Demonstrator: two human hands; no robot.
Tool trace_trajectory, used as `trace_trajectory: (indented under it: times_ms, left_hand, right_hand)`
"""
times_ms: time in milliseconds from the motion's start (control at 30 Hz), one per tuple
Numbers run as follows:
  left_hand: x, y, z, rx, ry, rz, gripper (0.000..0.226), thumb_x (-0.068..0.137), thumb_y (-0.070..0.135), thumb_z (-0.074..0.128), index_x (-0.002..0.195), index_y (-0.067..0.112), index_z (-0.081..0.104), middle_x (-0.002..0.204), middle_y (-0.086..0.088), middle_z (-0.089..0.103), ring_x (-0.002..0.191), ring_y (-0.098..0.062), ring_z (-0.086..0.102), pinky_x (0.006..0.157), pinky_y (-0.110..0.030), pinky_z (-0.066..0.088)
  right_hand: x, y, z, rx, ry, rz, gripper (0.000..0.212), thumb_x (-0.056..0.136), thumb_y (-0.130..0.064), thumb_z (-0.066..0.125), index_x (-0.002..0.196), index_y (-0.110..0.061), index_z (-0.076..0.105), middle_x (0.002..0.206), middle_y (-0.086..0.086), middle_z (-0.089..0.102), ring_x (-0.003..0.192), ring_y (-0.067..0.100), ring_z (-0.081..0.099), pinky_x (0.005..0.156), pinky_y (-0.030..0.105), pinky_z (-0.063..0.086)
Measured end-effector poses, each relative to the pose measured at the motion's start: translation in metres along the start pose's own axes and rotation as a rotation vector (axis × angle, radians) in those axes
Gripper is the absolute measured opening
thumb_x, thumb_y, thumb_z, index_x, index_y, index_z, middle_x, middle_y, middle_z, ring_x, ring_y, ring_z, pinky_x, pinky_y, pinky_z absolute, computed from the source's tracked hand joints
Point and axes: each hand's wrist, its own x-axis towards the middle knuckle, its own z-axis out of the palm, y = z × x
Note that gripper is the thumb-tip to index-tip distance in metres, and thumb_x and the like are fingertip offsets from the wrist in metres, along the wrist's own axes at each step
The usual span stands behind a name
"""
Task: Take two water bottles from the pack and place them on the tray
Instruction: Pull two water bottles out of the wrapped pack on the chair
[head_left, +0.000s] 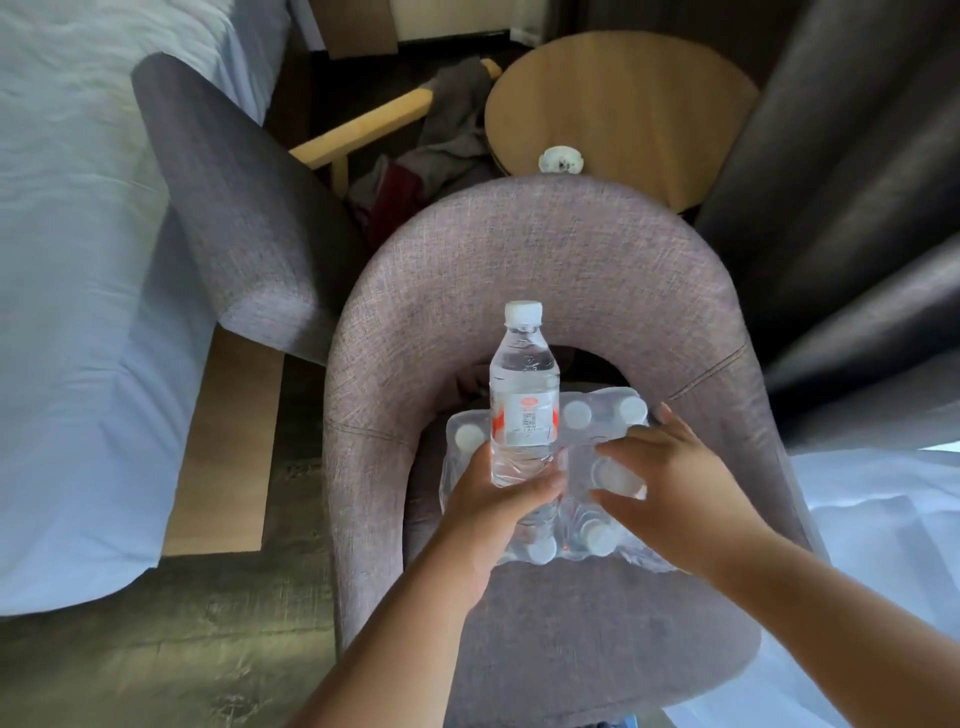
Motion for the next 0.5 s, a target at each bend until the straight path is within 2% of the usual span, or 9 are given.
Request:
trace_trajectory:
  times_ms: [67, 100, 133, 200, 267, 300, 333, 400, 500]
  left_hand:
    - [0.001, -0.001, -0.002, -0.012, -0.025, -0.009, 0.058, 0.072, 0.042, 0.091, 0.125, 0.044, 0.066, 0.120, 0.013, 0.080, 0.107, -0.002, 0.075, 0.092, -0.032, 0.053]
    - [0.002, -0.002, -0.002, -0.016, -0.031, -0.012, 0.059, 0.072, 0.041, 0.092, 0.125, 0.044, 0.066, 0.120, 0.012, 0.079, 0.108, -0.003, 0.075, 0.092, -0.032, 0.052]
    - [0.003, -0.003, -0.003, -0.014, -0.027, -0.016, 0.058, 0.072, 0.040, 0.092, 0.124, 0.046, 0.066, 0.120, 0.013, 0.080, 0.107, -0.002, 0.075, 0.090, -0.030, 0.052]
    - [0.003, -0.004, -0.005, -0.016, -0.013, -0.027, 0.052, 0.070, 0.040, 0.092, 0.116, 0.052, 0.068, 0.116, 0.015, 0.080, 0.103, 0.001, 0.076, 0.085, -0.026, 0.052]
    - [0.003, -0.005, -0.005, -0.026, -0.003, -0.028, 0.051, 0.068, 0.043, 0.092, 0.112, 0.053, 0.069, 0.113, 0.014, 0.081, 0.100, 0.000, 0.076, 0.085, -0.028, 0.052]
    - [0.004, -0.005, -0.004, -0.025, 0.006, -0.028, 0.052, 0.066, 0.044, 0.092, 0.112, 0.053, 0.069, 0.113, 0.014, 0.081, 0.100, 0.000, 0.076, 0.086, -0.030, 0.052]
    - [0.003, -0.005, -0.004, -0.025, 0.015, -0.030, 0.053, 0.065, 0.045, 0.091, 0.112, 0.054, 0.069, 0.113, 0.015, 0.081, 0.100, 0.000, 0.076, 0.087, -0.030, 0.052]
    - [0.002, -0.004, -0.003, -0.028, 0.023, -0.033, 0.052, 0.064, 0.046, 0.091, 0.109, 0.055, 0.069, 0.112, 0.017, 0.081, 0.098, 0.002, 0.076, 0.085, -0.029, 0.051]
    - [0.001, -0.004, -0.001, -0.028, 0.016, -0.028, 0.050, 0.064, 0.044, 0.091, 0.108, 0.054, 0.070, 0.111, 0.015, 0.082, 0.097, 0.001, 0.077, 0.085, -0.030, 0.052]
  right_hand:
    - [-0.010, -0.002, -0.031, 0.139, 0.049, 0.019, 0.038, 0.071, -0.029, 0.093, 0.107, -0.023, 0.083, 0.099, -0.005, 0.082, 0.078, 0.016, 0.072, 0.070, 0.022, 0.053]
    - [-0.013, -0.005, -0.050, 0.217, 0.077, 0.026, 0.036, 0.070, -0.036, 0.091, 0.103, -0.029, 0.082, 0.094, -0.010, 0.081, 0.072, 0.008, 0.069, 0.063, 0.016, 0.050]
    - [-0.014, -0.007, -0.070, 0.282, 0.096, 0.029, 0.032, 0.070, -0.048, 0.086, 0.100, -0.036, 0.079, 0.090, -0.013, 0.078, 0.072, 0.009, 0.069, 0.060, 0.013, 0.048]
    - [-0.010, -0.005, -0.104, 0.389, 0.108, 0.014, 0.036, 0.073, -0.065, 0.072, 0.095, -0.036, 0.075, 0.094, -0.011, 0.075, 0.076, 0.013, 0.070, 0.060, 0.017, 0.052]
    - [0.002, 0.005, -0.125, 0.554, 0.084, -0.001, 0.042, 0.079, -0.067, 0.070, 0.091, -0.027, 0.077, 0.084, 0.004, 0.076, 0.068, 0.021, 0.071, 0.060, 0.038, 0.059]
    - [0.011, 0.010, -0.128, 0.652, 0.053, -0.002, 0.047, 0.081, -0.064, 0.071, 0.087, -0.018, 0.076, 0.075, 0.009, 0.073, 0.065, 0.028, 0.068, 0.056, 0.041, 0.056]
    - [0.022, 0.013, -0.125, 0.748, 0.003, 0.015, 0.050, 0.083, -0.058, 0.074, 0.079, -0.008, 0.072, 0.069, 0.014, 0.067, 0.062, 0.033, 0.061, 0.057, 0.040, 0.050]
    - [0.044, 0.013, -0.108, 0.920, -0.093, 0.078, 0.049, 0.086, -0.041, 0.077, 0.070, 0.003, 0.061, 0.065, 0.018, 0.054, 0.061, 0.026, 0.051, 0.062, 0.035, 0.041]
    - [0.080, 0.017, -0.064, 0.965, -0.173, 0.220, 0.039, 0.078, -0.038, 0.082, 0.070, -0.003, 0.068, 0.069, 0.007, 0.061, 0.068, 0.014, 0.063, 0.068, 0.028, 0.053]
